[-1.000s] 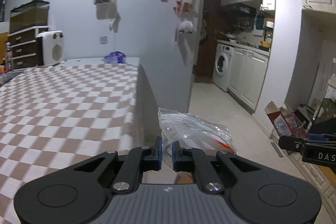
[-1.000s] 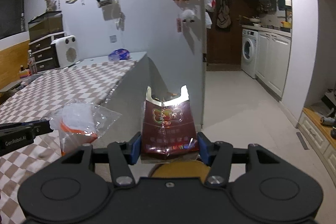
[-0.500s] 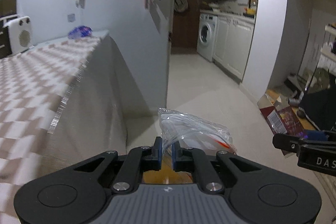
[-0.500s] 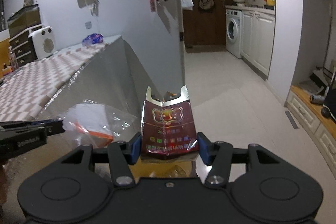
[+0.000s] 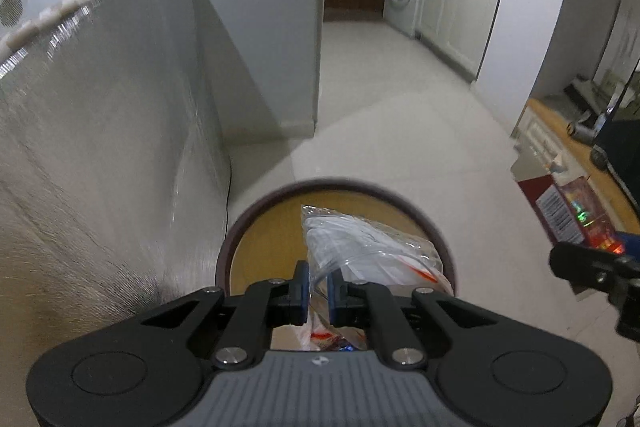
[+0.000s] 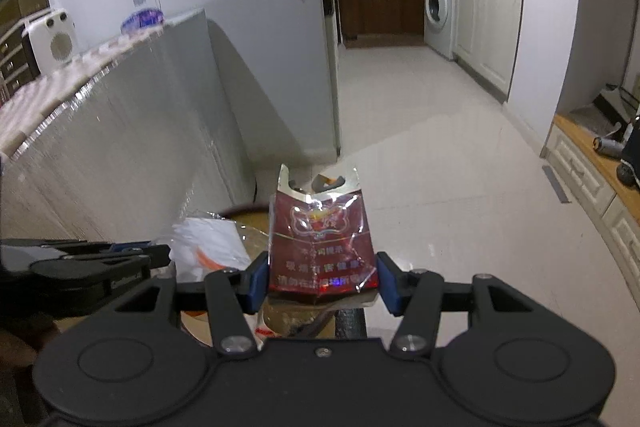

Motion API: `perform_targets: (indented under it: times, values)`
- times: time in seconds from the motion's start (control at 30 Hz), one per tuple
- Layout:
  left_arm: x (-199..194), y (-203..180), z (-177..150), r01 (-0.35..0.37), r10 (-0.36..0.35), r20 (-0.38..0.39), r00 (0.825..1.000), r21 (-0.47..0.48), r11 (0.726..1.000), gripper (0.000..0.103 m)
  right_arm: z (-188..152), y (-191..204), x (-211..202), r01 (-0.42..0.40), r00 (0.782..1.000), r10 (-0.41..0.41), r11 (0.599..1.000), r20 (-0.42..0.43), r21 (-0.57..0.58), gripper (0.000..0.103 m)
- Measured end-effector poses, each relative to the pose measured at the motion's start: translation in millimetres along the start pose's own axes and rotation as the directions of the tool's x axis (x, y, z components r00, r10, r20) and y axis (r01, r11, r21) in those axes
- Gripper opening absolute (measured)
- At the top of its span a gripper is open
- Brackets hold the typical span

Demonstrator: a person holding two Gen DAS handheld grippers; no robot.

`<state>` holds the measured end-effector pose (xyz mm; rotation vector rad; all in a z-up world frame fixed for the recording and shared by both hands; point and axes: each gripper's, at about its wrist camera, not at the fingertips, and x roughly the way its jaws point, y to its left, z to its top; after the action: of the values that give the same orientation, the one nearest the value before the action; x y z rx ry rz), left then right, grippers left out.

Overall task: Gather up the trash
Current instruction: 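Open the left tool to drop the bag while the right tool drops the box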

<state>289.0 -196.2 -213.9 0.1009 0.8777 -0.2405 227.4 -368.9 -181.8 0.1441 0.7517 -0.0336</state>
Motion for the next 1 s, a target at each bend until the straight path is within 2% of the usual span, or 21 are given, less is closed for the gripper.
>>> perform_targets:
  times: [0.1,0.3,0.4,0.5,0.57,0.63,0.67,0.8,0.87,1.0]
  values:
    - [25.4,9.4,0.0,-0.008,0.009,-0.038,0.999,0.013,1.0,0.009,-0.1,1.4,24.8,-0.004,0.999,0.003,1.0,-0.04,-0.012,0.055]
    - [63.0,22.2,-4.1,-0.016,0.026,-0.102,0.994,0.103,0.995,0.009,4.3,10.7,73.7,-0.039,0.992,0.037,0.999,-0.12,-0.015,0.056]
    - [79.4,27.7,-6.4,0.0,0.014,-0.126,0.992,0.11,0.994,0.01,5.4,17.6,99.0,-0.061,0.985,0.063,0.998,-0.159,0.018,0.056]
    - [91.1,30.5,-9.7,0.027,-0.012,-0.142,0.99,0.1,0.995,0.016,6.2,26.4,119.5,-0.074,0.978,0.079,0.997,-0.191,0.035,0.056]
    - [94.9,33.3,-13.9,0.025,-0.009,-0.16,0.987,0.094,0.995,0.038,4.8,32.9,129.2,-0.08,0.975,0.084,0.996,-0.205,0.026,0.056]
    - [95.4,34.3,-18.7,0.005,0.012,-0.157,0.987,0.108,0.994,0.053,1.9,36.2,136.9,-0.09,0.971,0.093,0.996,-0.219,0.021,0.058]
    - [94.8,34.8,-21.4,-0.007,0.025,-0.155,0.988,0.116,0.993,0.057,0.3,37.4,140.1,-0.093,0.97,0.095,0.995,-0.226,0.023,0.059]
    - [90.9,37.1,-24.6,0.008,0.009,-0.155,0.988,0.112,0.994,0.059,-4.8,37.7,145.8,-0.08,0.965,0.081,0.997,-0.248,0.014,0.069]
    - [86.2,36.9,-25.4,0.001,0.015,-0.152,0.988,0.108,0.994,0.066,-5.4,37.8,145.5,-0.083,0.963,0.081,0.997,-0.256,0.002,0.071]
    - [79.1,35.0,-27.4,-0.012,0.029,-0.148,0.989,0.11,0.994,0.071,-8.7,33.0,140.8,-0.083,0.96,0.079,0.997,-0.267,-0.004,0.078]
